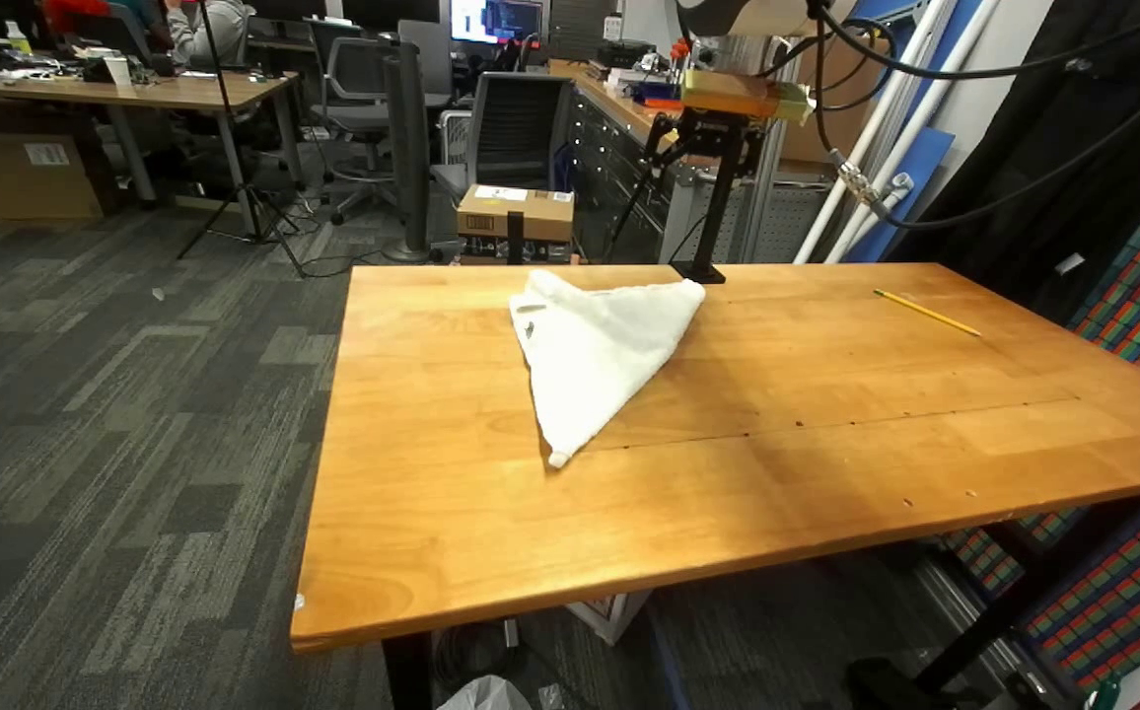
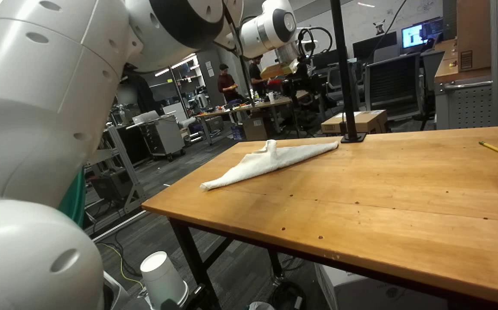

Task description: Fold the cloth on the table

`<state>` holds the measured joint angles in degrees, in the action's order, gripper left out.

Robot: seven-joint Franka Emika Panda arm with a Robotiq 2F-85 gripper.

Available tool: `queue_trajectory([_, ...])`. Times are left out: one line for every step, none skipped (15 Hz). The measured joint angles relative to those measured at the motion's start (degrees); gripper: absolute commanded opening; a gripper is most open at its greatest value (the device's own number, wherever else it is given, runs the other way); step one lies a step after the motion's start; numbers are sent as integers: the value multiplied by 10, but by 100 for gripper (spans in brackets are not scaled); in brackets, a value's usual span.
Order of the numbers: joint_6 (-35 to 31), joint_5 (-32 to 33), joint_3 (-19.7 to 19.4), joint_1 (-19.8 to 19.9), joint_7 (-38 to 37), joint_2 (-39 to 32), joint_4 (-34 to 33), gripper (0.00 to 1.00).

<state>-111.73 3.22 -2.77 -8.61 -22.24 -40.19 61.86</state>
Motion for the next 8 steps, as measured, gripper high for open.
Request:
queue_trajectory([-4,2,0,-1,4,-1,3,100])
queue_trajectory([-5,2,0,-1,7,-2,6,100])
queue_trajectory([-5,2,1,-1,8,-4,9,100])
queue_trajectory([-5,2,1,0,9,-7,12,100])
queue_trajectory([-5,1,2,1,9,-10,15,100])
queue_trajectory([-5,-1,2,3,9,-15,17,100])
queue_trajectory([-5,-4,2,6,9,-19,18,100])
queue_trajectory([-6,-8,2,11,8,-23,18,100])
